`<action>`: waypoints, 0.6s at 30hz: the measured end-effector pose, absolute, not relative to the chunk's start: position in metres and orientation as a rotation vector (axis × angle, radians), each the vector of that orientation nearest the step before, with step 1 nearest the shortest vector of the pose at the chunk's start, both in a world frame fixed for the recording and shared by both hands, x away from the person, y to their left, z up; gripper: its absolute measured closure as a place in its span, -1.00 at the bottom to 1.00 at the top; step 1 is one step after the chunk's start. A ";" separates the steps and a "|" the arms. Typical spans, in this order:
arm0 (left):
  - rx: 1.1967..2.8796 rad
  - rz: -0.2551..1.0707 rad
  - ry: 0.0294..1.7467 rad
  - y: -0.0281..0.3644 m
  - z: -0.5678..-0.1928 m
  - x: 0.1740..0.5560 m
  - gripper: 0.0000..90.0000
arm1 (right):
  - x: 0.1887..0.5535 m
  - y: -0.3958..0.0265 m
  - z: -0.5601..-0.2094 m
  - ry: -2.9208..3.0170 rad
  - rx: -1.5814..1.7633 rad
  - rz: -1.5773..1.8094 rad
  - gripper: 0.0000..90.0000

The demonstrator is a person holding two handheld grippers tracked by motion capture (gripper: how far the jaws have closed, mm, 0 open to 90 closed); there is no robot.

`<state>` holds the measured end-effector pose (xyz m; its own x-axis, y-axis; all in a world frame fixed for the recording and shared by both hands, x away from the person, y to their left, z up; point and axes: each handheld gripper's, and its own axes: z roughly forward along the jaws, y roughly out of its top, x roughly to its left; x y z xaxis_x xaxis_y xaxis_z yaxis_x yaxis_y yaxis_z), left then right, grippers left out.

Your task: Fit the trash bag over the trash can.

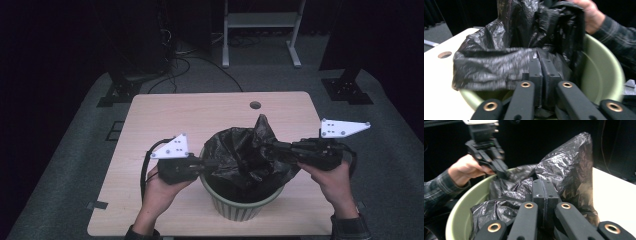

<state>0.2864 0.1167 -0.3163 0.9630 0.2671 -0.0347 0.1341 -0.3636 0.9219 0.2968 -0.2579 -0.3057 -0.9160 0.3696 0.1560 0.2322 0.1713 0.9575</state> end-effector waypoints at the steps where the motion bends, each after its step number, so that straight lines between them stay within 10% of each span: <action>1: 1.962 0.148 0.289 0.111 -0.317 0.289 0.84 | 0.296 -0.255 -0.305 2.316 0.585 1.862 1.00; 9: 1.885 0.241 0.405 0.119 -0.307 0.293 -0.36 | 0.290 -0.233 -0.304 2.366 0.516 1.809 1.00; 18: 1.825 0.168 0.322 0.106 -0.282 0.289 0.01 | 0.278 -0.211 -0.296 2.381 0.408 1.806 1.00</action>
